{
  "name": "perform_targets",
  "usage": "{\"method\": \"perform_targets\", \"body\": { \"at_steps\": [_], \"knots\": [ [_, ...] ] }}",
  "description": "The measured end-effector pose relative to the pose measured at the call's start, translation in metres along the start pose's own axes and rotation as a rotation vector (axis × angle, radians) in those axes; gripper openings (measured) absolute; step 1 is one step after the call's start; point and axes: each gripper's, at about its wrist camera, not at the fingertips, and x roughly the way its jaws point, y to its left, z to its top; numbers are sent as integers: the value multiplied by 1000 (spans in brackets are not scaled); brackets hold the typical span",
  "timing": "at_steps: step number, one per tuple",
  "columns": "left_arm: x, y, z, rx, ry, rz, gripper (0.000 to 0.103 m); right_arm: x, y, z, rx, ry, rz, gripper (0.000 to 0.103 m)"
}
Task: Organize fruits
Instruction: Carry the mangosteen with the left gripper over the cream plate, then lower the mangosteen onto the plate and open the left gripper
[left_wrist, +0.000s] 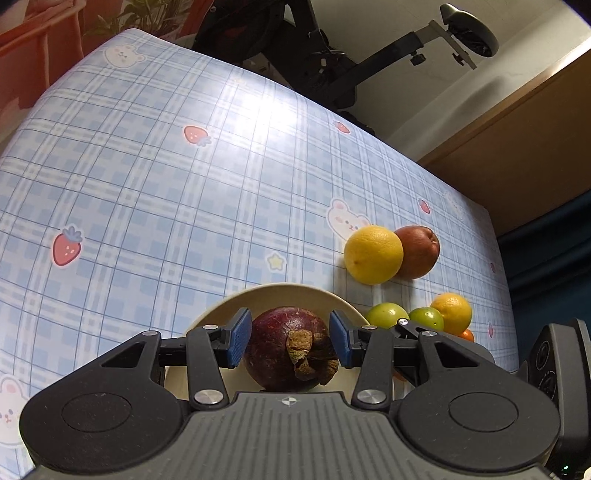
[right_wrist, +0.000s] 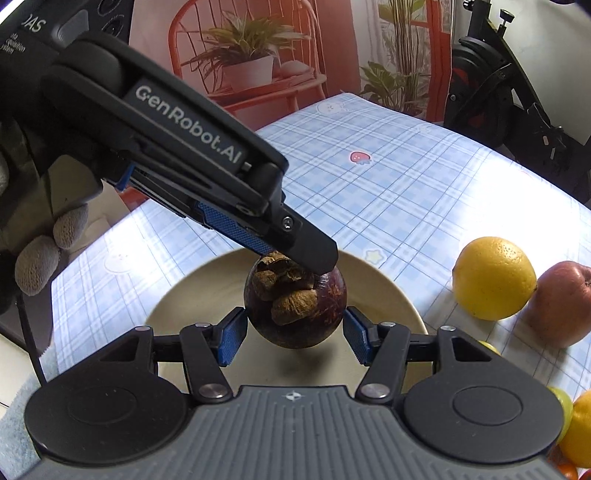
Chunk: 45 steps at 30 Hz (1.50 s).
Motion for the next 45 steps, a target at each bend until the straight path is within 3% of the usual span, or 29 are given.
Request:
{"method": "perform_targets", "body": {
  "at_steps": [16, 20, 29, 37, 45],
  "knots": [
    [7, 3, 8, -35, -23, -10, 48, 3, -5, -6, -49, -30, -51, 60],
    [-2, -1, 6, -17, -49, 21, 48, -2, -5, -8, -29, -29, -73, 65],
    [-37, -26, -5, 37, -171, 109, 48, -50, -19, -28, 88, -128, -64, 65],
    [-50, -64, -31, 71, -285, 182, 48, -103, -48, -65, 230, -236, -147, 65],
    [-46, -105, -60, 134, -344, 172, 48, -148, -74, -97, 280, -280, -246, 65]
  ]
}}
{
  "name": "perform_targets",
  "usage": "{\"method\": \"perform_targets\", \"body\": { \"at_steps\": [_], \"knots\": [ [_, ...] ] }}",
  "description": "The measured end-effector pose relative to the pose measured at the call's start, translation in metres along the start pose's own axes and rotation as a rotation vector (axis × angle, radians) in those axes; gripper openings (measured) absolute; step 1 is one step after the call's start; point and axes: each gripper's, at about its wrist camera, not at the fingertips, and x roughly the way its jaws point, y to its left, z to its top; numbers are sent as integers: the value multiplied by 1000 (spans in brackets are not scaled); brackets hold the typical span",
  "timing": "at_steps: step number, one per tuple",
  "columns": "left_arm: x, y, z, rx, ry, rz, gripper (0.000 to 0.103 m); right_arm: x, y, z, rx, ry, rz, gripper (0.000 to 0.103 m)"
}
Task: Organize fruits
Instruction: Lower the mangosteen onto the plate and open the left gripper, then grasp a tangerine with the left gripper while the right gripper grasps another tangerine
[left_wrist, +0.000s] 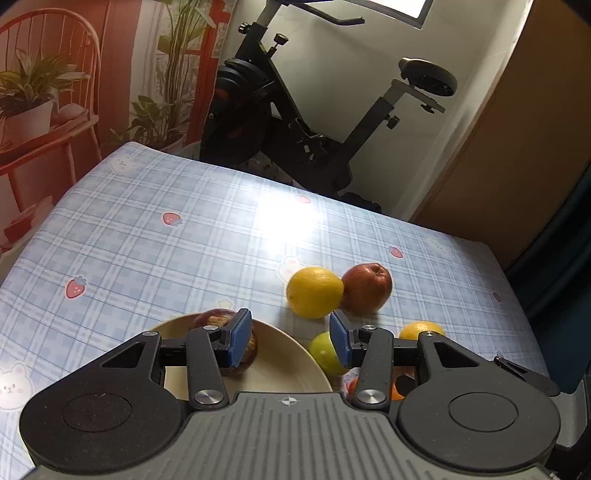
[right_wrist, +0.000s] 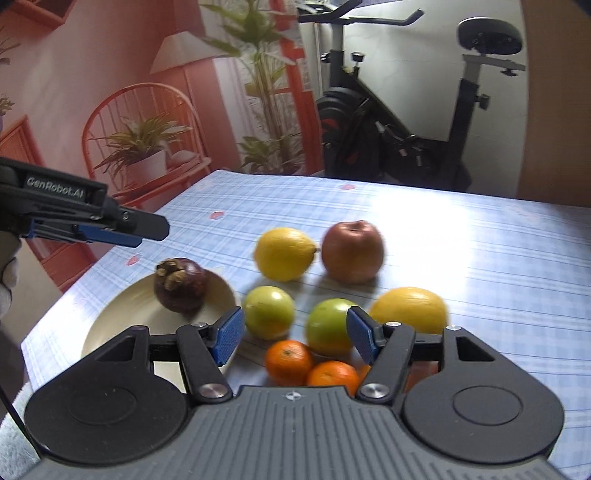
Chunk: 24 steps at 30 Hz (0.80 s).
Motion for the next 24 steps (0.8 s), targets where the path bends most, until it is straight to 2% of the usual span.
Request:
{"method": "perform_targets", "body": {
  "at_steps": [9, 15, 18, 22, 24],
  "knots": [
    [4, -36, -29, 79, -18, -8, 48, -28, -33, -28, 11, -4, -55, 65],
    [7, -49, -42, 127, -32, 17, 48, -38, -52, -34, 30, -36, -80, 64],
    [4, -52, -45, 130, -61, 40, 48, -38, -57, -39, 41, -44, -65, 61],
    [3, -55, -46, 135, -75, 70, 47, -33, -49, -45, 13, -34, -47, 52],
    [5, -57, -48, 144, -70, 79, 40, -32, -44, -45, -5, -32, -27, 48]
  ]
}}
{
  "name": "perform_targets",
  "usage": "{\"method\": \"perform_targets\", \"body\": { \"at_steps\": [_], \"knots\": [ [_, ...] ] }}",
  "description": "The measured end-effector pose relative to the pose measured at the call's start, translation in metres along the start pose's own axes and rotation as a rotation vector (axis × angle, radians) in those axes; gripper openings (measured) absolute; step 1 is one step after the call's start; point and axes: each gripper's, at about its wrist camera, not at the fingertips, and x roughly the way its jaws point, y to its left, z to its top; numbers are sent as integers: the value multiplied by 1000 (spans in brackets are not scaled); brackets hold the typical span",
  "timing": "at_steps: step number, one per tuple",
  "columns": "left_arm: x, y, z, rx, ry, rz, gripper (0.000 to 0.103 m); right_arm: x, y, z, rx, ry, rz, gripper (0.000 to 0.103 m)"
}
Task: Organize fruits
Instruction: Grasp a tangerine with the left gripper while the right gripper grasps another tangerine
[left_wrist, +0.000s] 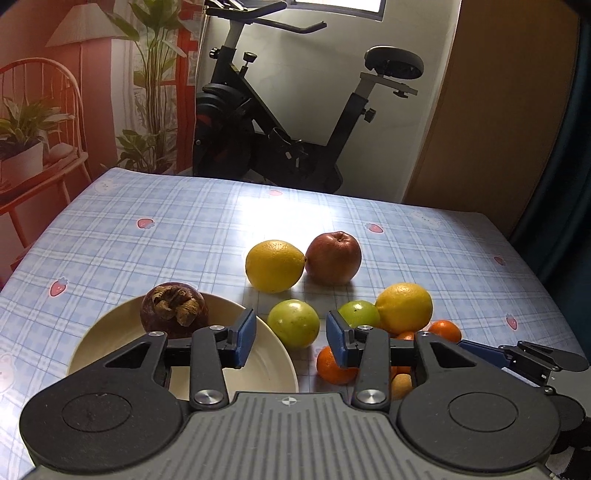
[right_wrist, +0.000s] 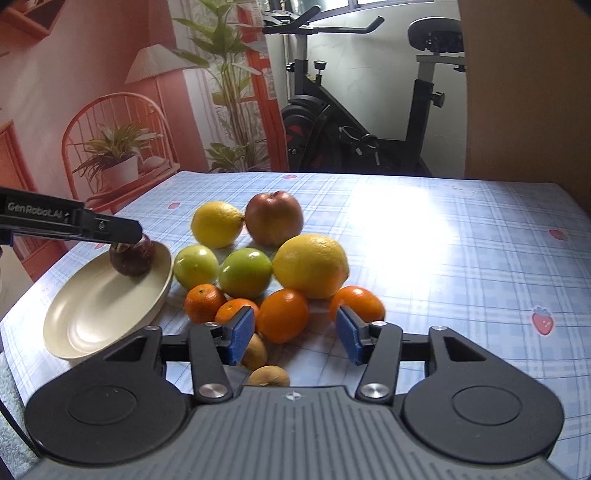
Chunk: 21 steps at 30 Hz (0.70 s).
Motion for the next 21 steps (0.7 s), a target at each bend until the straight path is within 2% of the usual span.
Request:
{"method": "perform_targets", "body": {
  "at_steps": [2, 4, 7, 13, 21],
  "knots": [
    [2, -1, -1, 8, 9, 4, 38, 3, 6, 3, -39, 8, 30, 43],
    [2, 1, -1, 3, 10, 6, 38, 8, 13, 7, -87, 42, 81, 33],
    [0, 3, -2, -2, 4, 10, 38, 16, 21, 13, -165, 71, 137, 28],
    [0, 9, -3, -28, 2, 13, 38, 39, 36, 29, -328, 132, 177, 26],
    [1, 17, -6, -62, 18, 0, 38, 67, 44, 29, -464, 216, 151, 28]
  ]
}}
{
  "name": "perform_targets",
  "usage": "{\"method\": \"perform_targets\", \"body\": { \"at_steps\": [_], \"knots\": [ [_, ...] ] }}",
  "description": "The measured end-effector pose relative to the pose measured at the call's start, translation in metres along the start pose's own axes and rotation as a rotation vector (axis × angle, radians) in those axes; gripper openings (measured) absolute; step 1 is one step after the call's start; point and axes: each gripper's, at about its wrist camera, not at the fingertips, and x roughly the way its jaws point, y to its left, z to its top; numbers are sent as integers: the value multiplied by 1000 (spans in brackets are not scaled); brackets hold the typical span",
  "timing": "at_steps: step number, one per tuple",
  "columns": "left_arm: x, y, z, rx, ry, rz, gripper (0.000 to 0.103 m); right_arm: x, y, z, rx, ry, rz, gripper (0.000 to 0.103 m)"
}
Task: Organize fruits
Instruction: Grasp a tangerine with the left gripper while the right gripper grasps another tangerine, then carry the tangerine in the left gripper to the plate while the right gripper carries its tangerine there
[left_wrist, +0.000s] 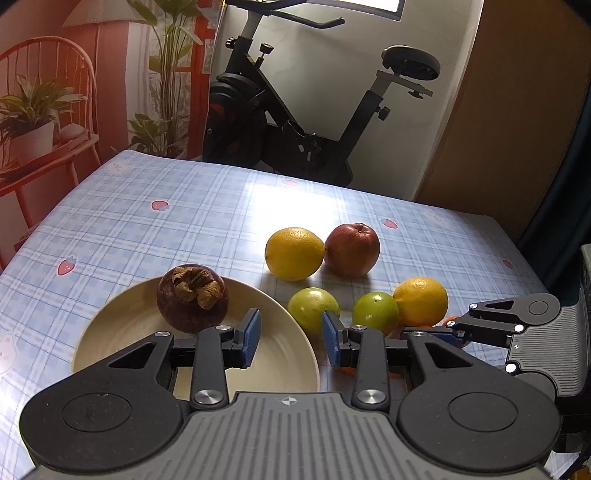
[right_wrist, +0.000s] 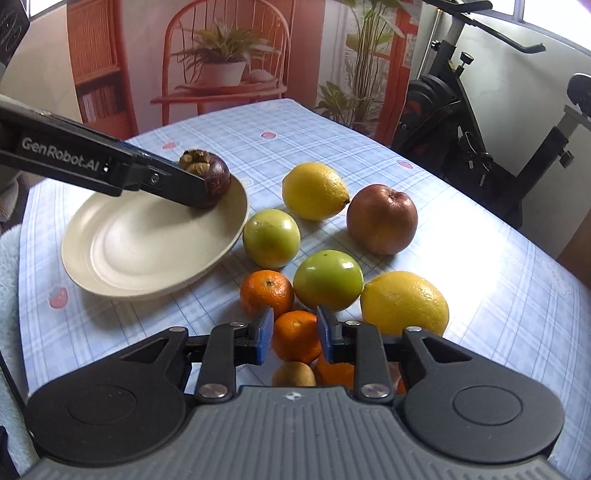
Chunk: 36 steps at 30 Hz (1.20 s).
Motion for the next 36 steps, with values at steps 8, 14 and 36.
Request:
{"method": "perform_targets", "body": {
  "at_steps": [8, 14, 36],
  "knots": [
    [2, 7, -3, -29, 12, -15, 38, 13, 10, 5, -76, 72, -17, 39],
    [1, 11, -3, -34, 13, -19, 38, 12, 11, 3, -79, 63, -32, 38],
    [48, -42, -5, 231, 151, -131, 39, -75, -35, -37, 440, -209, -178, 38]
  ]
}}
